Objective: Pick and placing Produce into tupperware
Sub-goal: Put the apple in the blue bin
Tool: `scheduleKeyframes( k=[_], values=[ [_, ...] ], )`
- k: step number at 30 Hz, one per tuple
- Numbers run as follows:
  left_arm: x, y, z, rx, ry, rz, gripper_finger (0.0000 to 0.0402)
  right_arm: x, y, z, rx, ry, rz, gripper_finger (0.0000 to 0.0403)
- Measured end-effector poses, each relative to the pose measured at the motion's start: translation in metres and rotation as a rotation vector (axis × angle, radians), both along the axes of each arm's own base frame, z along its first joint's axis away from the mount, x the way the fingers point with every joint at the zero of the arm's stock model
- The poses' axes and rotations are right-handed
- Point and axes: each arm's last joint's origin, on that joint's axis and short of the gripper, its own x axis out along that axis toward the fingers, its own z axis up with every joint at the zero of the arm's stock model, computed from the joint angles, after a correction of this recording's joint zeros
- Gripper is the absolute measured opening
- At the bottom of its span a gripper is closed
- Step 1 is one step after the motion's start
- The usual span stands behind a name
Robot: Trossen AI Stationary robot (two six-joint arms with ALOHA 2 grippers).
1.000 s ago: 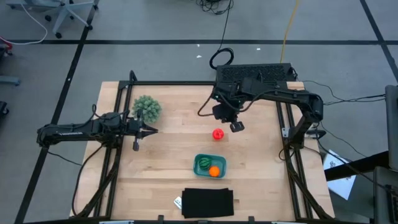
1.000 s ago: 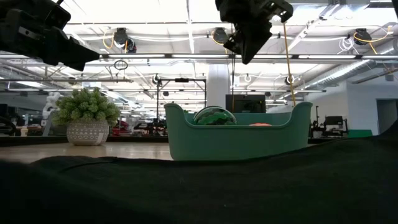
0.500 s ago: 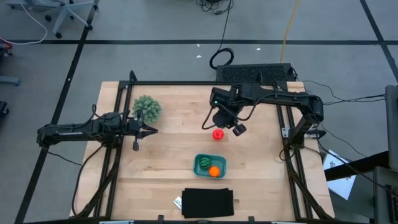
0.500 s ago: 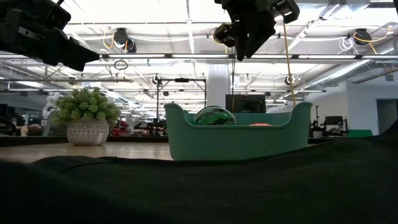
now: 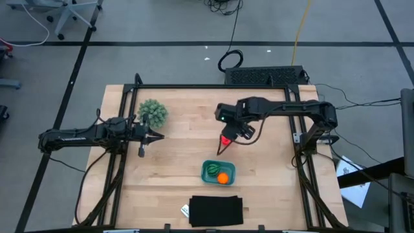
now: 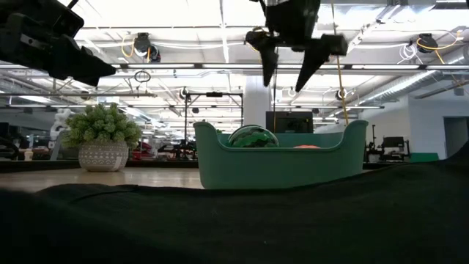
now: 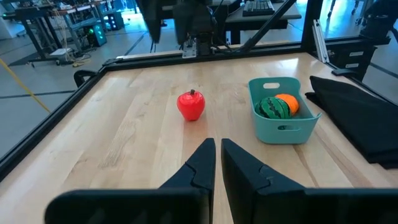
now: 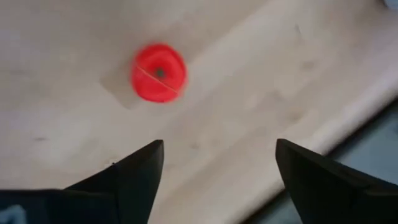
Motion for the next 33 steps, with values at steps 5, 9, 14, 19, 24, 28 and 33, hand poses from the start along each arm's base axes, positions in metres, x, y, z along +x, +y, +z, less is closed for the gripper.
scheduleKeyframes(
  k=[5, 9, 14, 19, 24, 28, 33],
  values=[
    [0.0, 0.0, 0.0, 0.0, 0.003, 0.0, 0.0031, 0.003, 0.004, -0.017, -0.074, -0.011, 0.061, 0.0315],
    [0.0, 0.0, 0.0, -0.003, 0.005, 0.001, 0.0031, 0.004, 0.006, -0.026, -0.066, -0.019, 0.004, 0.0317],
    [0.0, 0.0, -0.001, -0.022, 0.009, 0.003, 0.0031, 0.01, 0.005, -0.023, 0.047, -0.166, -0.334, 0.0317],
    [0.001, 0.0, -0.012, -0.025, 0.019, 0.004, 0.0031, 0.01, -0.002, -0.021, 0.215, -0.251, -0.752, 0.0317],
    [0.002, 0.0, -0.019, -0.02, -0.002, 0.003, 0.0031, 0.009, -0.008, -0.022, 0.482, -0.248, -1.132, 0.0317],
    [0.004, 0.0, -0.012, -0.013, -0.075, 0.002, 0.0031, 0.008, -0.015, -0.021, 0.667, -0.21, -1.373, 0.0317],
    [0.004, 0.0, -0.001, 0.006, -0.19, 0.0, 0.0031, 0.006, -0.027, -0.021, 0.757, -0.196, -1.608, 0.0317]
  ],
)
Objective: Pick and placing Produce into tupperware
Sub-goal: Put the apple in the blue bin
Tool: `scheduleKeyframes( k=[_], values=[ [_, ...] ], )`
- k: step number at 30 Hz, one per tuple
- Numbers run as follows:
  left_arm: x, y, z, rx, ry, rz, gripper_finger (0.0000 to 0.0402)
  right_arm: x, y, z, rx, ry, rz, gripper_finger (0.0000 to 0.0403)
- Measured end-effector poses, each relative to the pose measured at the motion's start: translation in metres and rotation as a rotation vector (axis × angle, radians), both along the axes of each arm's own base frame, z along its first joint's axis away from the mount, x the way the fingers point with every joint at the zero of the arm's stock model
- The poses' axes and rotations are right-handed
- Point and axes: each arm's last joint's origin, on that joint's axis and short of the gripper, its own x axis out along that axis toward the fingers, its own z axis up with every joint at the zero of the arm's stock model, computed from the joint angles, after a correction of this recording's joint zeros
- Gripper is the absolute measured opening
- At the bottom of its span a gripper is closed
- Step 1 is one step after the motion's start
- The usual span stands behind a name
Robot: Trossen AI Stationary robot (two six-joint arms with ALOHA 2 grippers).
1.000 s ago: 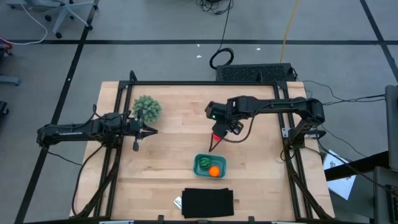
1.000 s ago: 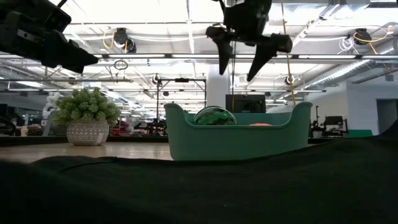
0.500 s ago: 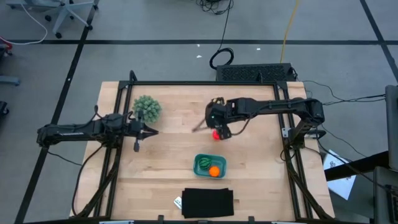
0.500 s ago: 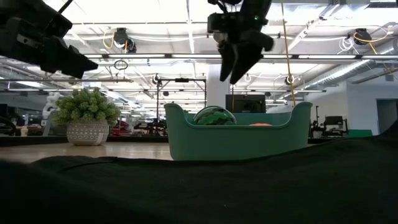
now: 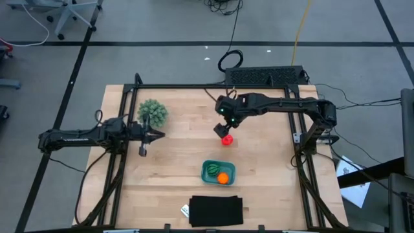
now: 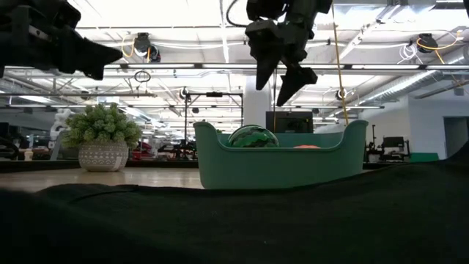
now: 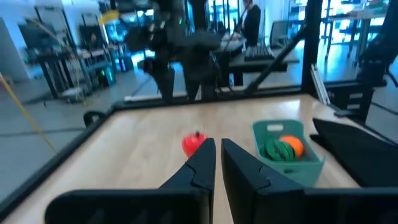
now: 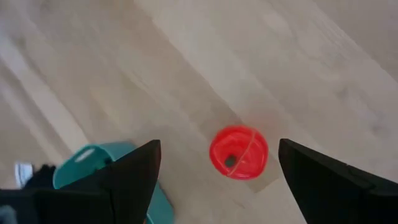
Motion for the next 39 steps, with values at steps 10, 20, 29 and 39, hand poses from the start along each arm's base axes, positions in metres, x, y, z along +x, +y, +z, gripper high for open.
scheduleKeyframes(
  k=[10, 20, 29, 39],
  values=[
    [0.0, 0.0, 0.0, 0.051, -0.003, -0.001, 0.0031, -0.009, -0.004, -0.006, 0.08, 0.115, -0.123, 0.0318],
    [0.0, 0.0, -0.004, 0.072, 0.035, -0.003, 0.0031, 0.005, -0.003, -0.038, 0.122, 0.218, -0.175, 0.0318],
    [0.0, 0.0, -0.004, 0.086, 0.04, -0.003, 0.0031, 0.008, -0.003, -0.042, 0.147, 0.225, -0.25, 0.0318],
    [0.0, 0.0, -0.005, 0.098, 0.046, -0.004, 0.0031, 0.002, -0.001, -0.061, 0.167, 0.253, -0.326, 0.0318]
  ],
)
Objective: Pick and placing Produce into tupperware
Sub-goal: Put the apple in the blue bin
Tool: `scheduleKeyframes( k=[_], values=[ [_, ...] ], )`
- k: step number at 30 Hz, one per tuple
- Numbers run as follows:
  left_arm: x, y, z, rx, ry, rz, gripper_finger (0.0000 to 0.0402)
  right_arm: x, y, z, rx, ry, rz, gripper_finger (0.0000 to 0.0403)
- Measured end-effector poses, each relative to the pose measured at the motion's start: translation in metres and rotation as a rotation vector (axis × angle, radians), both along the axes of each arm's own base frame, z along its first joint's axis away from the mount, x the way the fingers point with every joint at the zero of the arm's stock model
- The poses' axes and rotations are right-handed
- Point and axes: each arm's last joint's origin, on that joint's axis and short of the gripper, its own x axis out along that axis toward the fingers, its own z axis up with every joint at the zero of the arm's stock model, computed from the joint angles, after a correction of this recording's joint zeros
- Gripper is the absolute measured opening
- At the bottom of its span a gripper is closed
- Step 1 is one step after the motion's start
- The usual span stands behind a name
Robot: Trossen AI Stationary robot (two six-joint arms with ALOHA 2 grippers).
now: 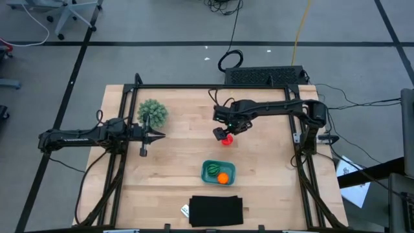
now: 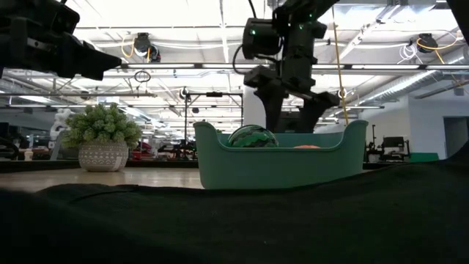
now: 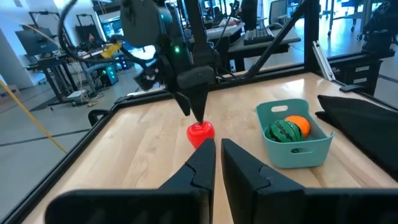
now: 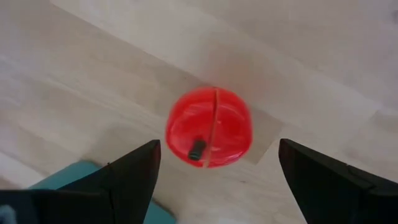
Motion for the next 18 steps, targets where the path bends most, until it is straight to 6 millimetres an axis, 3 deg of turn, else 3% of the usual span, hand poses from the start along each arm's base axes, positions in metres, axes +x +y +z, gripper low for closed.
scheduleKeyframes(
  k=[18],
  values=[
    [0.0, 0.0, -0.001, 0.025, 0.008, -0.002, 0.0031, -0.003, 0.004, -0.029, 0.072, -0.055, -0.03, 0.0318]
  ],
)
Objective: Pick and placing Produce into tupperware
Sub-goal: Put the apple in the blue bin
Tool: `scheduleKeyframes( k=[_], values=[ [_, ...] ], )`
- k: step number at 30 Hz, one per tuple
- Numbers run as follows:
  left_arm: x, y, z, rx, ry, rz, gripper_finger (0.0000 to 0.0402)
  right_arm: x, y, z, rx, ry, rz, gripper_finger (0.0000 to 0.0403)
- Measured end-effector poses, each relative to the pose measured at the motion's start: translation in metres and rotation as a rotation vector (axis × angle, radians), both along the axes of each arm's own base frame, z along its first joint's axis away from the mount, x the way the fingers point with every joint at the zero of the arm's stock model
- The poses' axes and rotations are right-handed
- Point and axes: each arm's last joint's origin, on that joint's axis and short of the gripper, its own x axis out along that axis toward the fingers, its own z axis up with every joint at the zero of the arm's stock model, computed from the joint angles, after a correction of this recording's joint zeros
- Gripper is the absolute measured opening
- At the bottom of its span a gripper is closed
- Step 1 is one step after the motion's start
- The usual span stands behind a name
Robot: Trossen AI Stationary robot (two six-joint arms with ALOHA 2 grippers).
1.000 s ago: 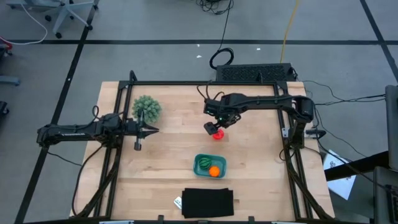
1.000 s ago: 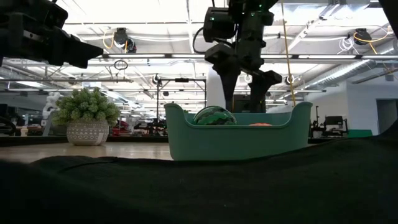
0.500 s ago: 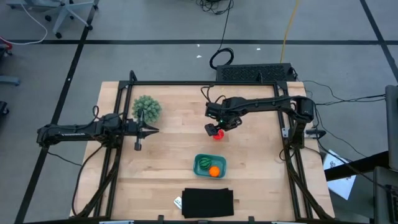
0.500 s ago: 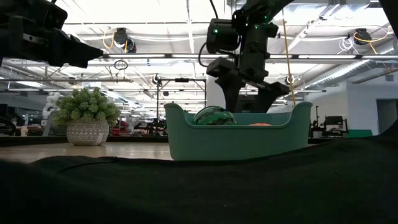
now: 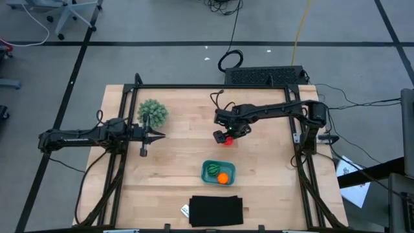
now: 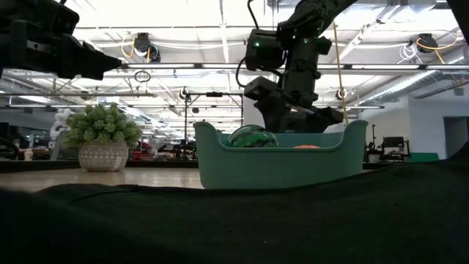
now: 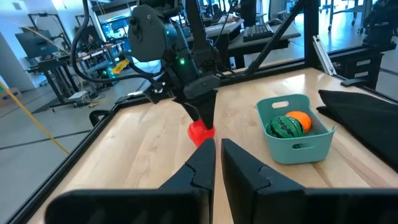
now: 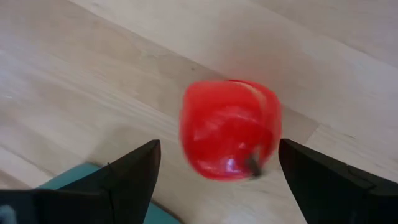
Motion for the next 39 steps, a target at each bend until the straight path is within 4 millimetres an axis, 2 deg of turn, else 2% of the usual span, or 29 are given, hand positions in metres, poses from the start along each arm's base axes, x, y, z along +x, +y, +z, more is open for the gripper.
scheduleKeyframes(
  k=[13, 23, 32, 39],
  values=[
    [0.0, 0.0, 0.0, -0.001, 0.004, 0.0, 0.0031, -0.001, -0.001, -0.001, -0.018, -0.006, 0.042, 0.0318],
    [0.0, 0.0, -0.002, -0.007, 0.015, 0.0, 0.0031, 0.003, 0.0, -0.024, 0.007, 0.047, 0.148, 0.0318],
    [0.0, 0.0, -0.003, -0.009, 0.029, 0.0, 0.0031, 0.003, -0.002, -0.024, 0.003, 0.04, 0.155, 0.0318],
    [0.0, 0.0, -0.003, -0.015, 0.034, 0.0, 0.0031, 0.007, -0.004, -0.023, -0.053, -0.014, 0.234, 0.0318]
  ],
)
